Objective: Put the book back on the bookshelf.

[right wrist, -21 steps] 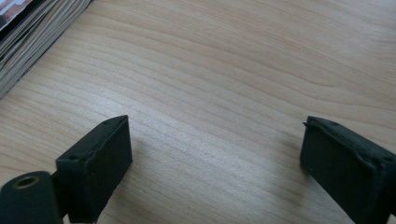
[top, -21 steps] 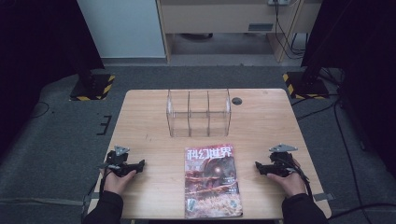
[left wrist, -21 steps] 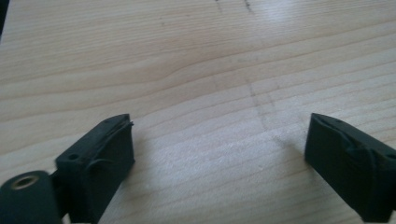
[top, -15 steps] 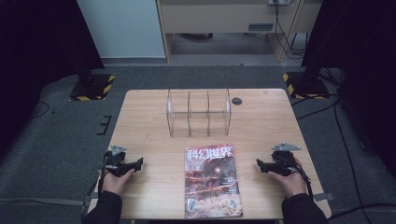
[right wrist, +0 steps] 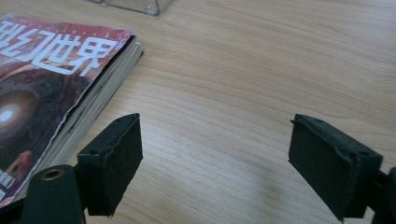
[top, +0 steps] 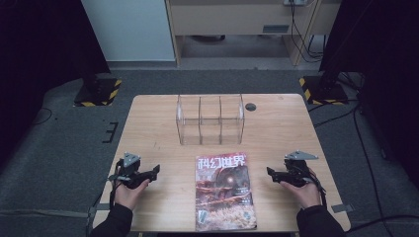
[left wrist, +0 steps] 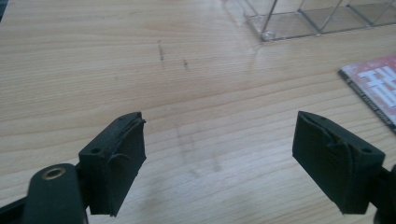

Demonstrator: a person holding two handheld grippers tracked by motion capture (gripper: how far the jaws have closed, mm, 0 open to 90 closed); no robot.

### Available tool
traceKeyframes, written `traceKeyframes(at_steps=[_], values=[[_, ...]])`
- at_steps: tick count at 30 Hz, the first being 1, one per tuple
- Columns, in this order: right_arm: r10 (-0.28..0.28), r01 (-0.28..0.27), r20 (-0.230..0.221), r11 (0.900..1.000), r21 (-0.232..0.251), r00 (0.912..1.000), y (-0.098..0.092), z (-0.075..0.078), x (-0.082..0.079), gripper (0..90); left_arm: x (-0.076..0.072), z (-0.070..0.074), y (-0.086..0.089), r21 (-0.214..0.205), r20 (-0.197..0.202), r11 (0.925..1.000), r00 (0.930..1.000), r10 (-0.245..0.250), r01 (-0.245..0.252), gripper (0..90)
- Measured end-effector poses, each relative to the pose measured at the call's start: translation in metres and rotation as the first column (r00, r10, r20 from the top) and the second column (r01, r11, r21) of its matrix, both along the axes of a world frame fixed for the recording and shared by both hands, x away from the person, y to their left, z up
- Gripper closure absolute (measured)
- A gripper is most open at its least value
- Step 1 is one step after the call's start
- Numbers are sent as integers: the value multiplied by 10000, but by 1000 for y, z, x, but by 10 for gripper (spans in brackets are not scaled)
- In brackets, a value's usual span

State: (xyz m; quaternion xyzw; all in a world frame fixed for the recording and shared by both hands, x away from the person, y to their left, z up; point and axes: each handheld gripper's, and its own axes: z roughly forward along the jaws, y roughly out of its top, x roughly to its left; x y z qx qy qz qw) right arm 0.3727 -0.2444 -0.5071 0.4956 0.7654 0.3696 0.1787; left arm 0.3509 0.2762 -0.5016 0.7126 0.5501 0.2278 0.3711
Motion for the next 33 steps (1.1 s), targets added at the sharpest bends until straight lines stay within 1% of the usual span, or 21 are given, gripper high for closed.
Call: traceKeyframes(at_steps=[1,2,3,5,6,7,9,10,11,12,16,17,18,22,24,27,29,30,31,32,33], values=[[0,0,0,10000,0,10000,0,0,0,194,-1,1,-3,-84,73,10000,10000,16,-15,167],[113,-114,82,9999,78,9999,2,2,-2,205,-4,3,-8,-137,148,9997,9997,-191,193,175],[113,-114,82,9999,78,9999,2,2,-2,205,-4,3,-8,-137,148,9997,9997,-191,193,185],[205,-211,222,9994,261,9995,6,4,-4,211,-6,6,-17,-207,391,9987,9982,-459,467,187],[205,-211,222,9994,261,9995,6,4,-4,211,-6,6,-17,-207,391,9987,9982,-459,467,188],[258,-264,229,9992,295,9994,9,6,-4,212,-7,8,-24,-132,446,9974,9965,-701,708,188],[337,-348,297,9987,362,9990,12,7,-4,219,-7,8,-27,-135,450,9967,9959,-789,796,191],[394,-405,250,9981,462,9989,14,7,-5,225,-8,9,-30,-59,462,9962,9952,-868,871,194],[470,-483,246,9974,540,9986,16,8,-6,231,-9,9,-37,-128,452,9944,9935,-1042,1048,194],[470,-483,246,9974,540,9986,16,8,-6,231,-9,9,-37,-128,452,9944,9935,-1042,1048,196],[879,-884,127,9944,580,9961,27,7,-8,251,-11,10,-54,-55,567,9898,9883,-1418,1424,213],[879,-884,127,9944,580,9961,27,7,-8,251,-11,10,-54,-55,567,9898,9883,-1418,1424,219],[946,-949,82,9936,611,9955,31,5,-9,255,-12,10,-62,10,601,9870,9852,-1603,1605,223],[1147,-1136,-83,9901,830,9934,38,3,-10,280,-13,8,-75,-22,570,9830,9815,-1830,1834,242],[1238,-1219,-145,9880,946,9922,43,2,-11,300,-13,6,-86,42,439,9801,9791,-1985,1985,250],[1357,-1321,-281,9858,1032,9904,48,-1,-12,317,-13,2,-91,50,278,9769,9765,-2138,2137,259],[1671,-1614,-535,9820,977,9845,59,-8,-12,324,-12,-1,-97,41,149,9744,9743,-2248,2248,262],[1766,-1694,-678,9804,1004,9819,64,-10,-13,326,-12,-4,-102,216,27,9688,9690,-2472,2471,265],[1766,-1694,-678,9804,1004,9819,64,-10,-13,326,-12,-4,-102,216,27,9688,9690,-2472,2471,264],[1956,-1889,-732,9779,901,9779,72,-14,-13,340,-11,-7,-107,320,-29,9640,9645,-2640,2640,264],[2010,-1942,-764,9770,885,9766,76,-16,-13,341,-11,-8,-109,358,-128,9619,9626,-2706,2709,264]])
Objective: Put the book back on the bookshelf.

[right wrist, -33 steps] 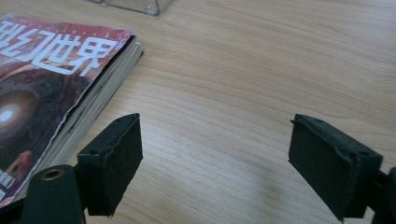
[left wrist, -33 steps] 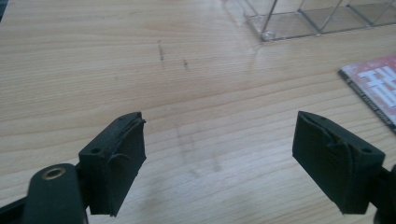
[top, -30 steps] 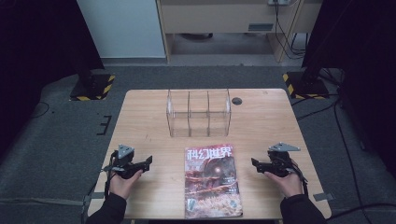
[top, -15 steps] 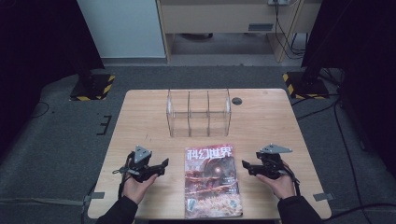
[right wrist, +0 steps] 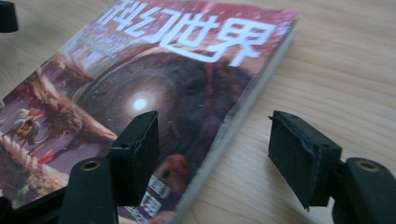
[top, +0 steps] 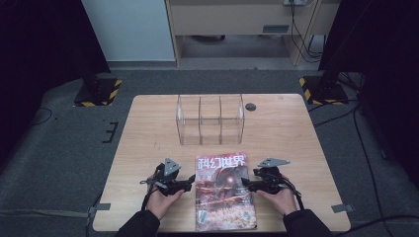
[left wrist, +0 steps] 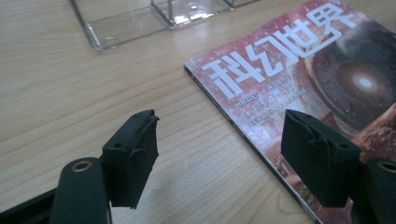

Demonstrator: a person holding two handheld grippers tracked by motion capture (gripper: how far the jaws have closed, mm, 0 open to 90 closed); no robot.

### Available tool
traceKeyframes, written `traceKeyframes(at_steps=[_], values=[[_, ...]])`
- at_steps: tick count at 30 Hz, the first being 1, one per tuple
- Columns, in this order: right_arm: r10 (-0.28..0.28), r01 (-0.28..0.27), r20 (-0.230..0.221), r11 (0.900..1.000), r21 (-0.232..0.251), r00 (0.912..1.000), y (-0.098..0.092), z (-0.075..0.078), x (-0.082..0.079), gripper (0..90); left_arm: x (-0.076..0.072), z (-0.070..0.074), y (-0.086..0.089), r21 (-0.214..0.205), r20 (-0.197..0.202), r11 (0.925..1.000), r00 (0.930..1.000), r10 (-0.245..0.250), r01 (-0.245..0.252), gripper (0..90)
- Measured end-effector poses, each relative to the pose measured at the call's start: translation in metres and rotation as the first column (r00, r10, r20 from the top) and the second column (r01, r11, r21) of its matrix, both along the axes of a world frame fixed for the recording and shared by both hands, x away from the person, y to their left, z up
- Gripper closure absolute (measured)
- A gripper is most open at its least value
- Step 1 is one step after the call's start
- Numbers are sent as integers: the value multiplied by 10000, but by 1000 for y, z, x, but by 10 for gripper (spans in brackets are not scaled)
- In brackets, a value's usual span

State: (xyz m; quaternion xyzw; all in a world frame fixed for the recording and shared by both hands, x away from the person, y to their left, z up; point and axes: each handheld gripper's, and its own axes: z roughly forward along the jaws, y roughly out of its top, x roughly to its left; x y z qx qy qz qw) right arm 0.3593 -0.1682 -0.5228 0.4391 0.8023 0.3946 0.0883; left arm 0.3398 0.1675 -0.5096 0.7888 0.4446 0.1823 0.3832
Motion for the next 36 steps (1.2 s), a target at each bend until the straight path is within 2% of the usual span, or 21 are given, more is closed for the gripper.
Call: traceKeyframes(at_steps=[5,8,11,17,19,22,24,26,27,29,30,32,33,34,35,36], values=[[326,-328,-92,9991,-264,9994,14,-5,0,329,1,-6,-10,245,-187,9992,9994,-297,302,268],[252,-253,-38,9996,-157,9997,13,-6,2,351,2,-11,-18,205,-332,9986,9983,-482,489,268],[189,-189,-33,9998,-23,9998,13,-6,3,354,4,-18,-30,366,-557,9968,9960,-694,714,267],[142,-142,-54,9998,121,9999,12,-5,2,354,5,-22,-38,11,-589,9966,9949,-820,822,245],[115,-112,-51,9982,588,9999,10,-1,2,372,5,-25,-41,-110,-413,9954,9946,-953,949,218],[142,-139,-19,9924,1223,9999,6,2,3,383,5,-25,-42,-128,-420,9956,9947,-936,931,207],[168,-173,51,9902,1383,9998,6,3,2,388,5,-25,-42,-141,-427,9955,9946,-946,941,207],[232,-258,152,9790,2022,9996,6,6,1,408,5,-25,-42,-131,-426,9956,9947,-937,932,205],[232,-258,152,9790,2022,9996,6,6,1,408,5,-25,-42,-133,-429,9955,9947,-938,933,205],[392,-461,336,9700,2389,9987,7,8,0,398,5,-25,-42,-124,-449,9954,9944,-952,947,201],[411,-490,386,9712,2334,9984,8,8,0,387,5,-25,-42,-117,-453,9954,9944,-957,953,199],[342,-399,329,9807,1912,9989,10,6,0,371,5,-25,-42,-126,-456,9954,9944,-954,950,199],[342,-399,329,9807,1912,9989,10,6,0,371,5,-25,-42,-126,-456,9954,9944,-954,950,199],[127,-149,163,9896,1431,9998,9,3,1,372,5,-25,-42,-138,-457,9954,9944,-955,949,199],[127,-149,163,9896,1431,9998,9,3,1,372,5,-25,-42,-138,-457,9954,9944,-955,949,199],[-30,63,-308,9942,1076,9995,7,-2,3,364,5,-25,-42,-155,-449,9954,9944,-953,947,198]])
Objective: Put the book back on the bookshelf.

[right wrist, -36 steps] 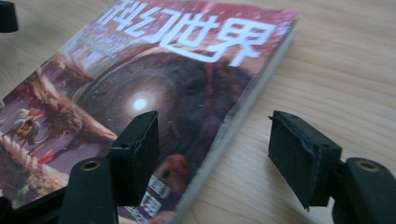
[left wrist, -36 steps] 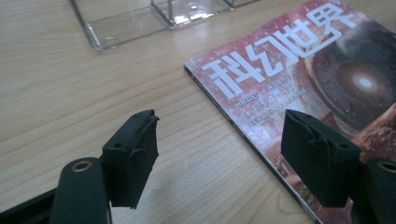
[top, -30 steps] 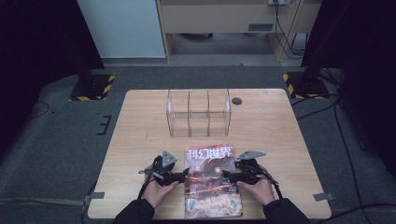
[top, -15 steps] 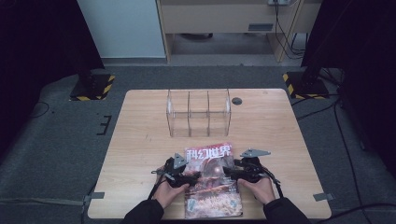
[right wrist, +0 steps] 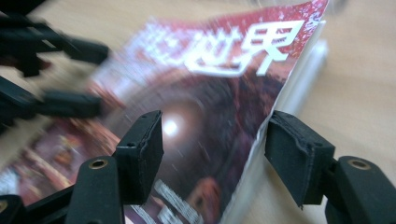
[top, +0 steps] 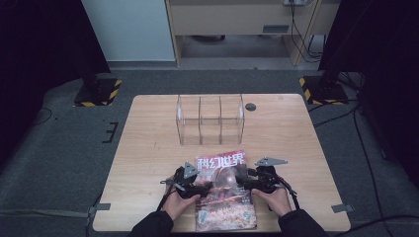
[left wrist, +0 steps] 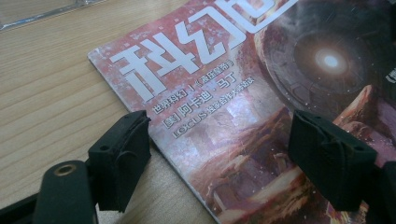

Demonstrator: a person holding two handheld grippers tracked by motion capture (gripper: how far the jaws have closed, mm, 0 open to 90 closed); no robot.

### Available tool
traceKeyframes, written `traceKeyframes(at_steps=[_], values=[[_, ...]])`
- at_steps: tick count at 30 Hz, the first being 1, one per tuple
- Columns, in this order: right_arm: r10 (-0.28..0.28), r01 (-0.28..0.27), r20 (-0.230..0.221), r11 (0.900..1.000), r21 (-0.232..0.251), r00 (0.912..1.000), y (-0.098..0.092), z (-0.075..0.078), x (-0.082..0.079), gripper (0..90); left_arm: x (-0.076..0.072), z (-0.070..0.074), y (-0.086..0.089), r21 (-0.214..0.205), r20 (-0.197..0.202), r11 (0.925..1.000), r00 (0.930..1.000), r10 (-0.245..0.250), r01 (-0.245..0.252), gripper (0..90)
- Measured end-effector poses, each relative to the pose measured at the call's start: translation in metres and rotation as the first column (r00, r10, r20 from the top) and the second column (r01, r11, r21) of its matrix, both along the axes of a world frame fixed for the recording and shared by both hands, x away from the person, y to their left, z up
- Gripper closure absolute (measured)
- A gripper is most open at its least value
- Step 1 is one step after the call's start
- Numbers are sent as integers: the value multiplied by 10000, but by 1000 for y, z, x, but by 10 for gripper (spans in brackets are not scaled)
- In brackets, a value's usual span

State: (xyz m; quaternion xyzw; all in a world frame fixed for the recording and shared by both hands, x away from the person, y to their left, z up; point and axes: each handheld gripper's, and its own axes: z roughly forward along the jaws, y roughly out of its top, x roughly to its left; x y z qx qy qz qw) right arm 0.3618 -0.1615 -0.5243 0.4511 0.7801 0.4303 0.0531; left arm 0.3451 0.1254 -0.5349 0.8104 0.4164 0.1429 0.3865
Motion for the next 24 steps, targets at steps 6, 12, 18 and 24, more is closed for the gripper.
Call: traceKeyframes(at_steps=[6,12,18,24], values=[[138,-143,-217,9997,-212,9997,2,-3,0,336,0,0,-1,57,-27,10000,10000,-38,38,172],[304,-334,310,9942,1022,9991,-2,6,-1,371,0,0,0,52,-51,10000,10000,29,-28,157],[576,-695,864,9874,1421,9946,1,12,-2,357,1,0,0,21,-83,10000,10000,-45,45,145],[576,-629,660,9947,815,9962,2,5,-1,303,1,0,0,-37,-123,10000,9999,-68,68,137]])
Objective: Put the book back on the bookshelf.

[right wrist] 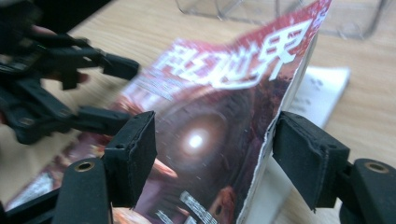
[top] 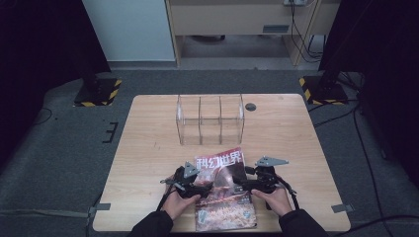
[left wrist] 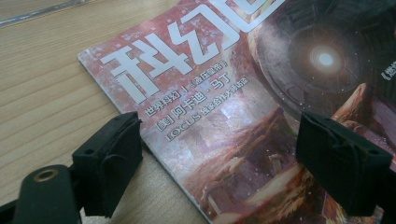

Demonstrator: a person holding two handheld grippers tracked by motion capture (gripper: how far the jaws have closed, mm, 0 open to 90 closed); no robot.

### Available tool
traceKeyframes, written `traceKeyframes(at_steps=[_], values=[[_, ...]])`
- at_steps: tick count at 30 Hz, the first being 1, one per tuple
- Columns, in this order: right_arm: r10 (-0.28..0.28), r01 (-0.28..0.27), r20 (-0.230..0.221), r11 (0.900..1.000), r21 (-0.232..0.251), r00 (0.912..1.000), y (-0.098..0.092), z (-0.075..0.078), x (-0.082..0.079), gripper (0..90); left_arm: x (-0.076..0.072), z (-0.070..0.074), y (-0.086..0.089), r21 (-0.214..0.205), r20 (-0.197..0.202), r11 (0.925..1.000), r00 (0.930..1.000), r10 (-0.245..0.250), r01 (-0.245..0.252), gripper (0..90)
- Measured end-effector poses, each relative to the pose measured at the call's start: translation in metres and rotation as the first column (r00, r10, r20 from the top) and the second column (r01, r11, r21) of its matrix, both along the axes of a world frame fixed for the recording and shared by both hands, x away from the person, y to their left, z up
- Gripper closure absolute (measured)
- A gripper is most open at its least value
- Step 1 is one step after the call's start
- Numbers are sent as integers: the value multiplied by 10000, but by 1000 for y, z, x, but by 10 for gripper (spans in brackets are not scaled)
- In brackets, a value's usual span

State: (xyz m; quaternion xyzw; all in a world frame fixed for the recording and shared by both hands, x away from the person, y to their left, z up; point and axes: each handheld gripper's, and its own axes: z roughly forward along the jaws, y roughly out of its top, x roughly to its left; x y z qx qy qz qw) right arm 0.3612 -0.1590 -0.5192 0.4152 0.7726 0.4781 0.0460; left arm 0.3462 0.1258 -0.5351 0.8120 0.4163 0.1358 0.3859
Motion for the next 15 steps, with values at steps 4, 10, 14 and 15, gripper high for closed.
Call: traceKeyframes(at_steps=[4,10,14,15], values=[[-305,300,-593,9995,-107,9978,-4,-6,3,302,0,0,0,-3,6,10000,10000,-7,7,137],[-273,256,-781,9994,-227,9966,-3,-8,3,299,0,0,0,-51,-20,10000,10000,-16,16,131],[-72,94,-373,9982,591,9993,-5,0,2,363,0,0,1,-49,-16,10000,10000,-32,32,129],[99,-90,-110,9965,827,9999,-4,4,1,366,1,0,1,-61,-22,10000,10000,-35,34,129]])
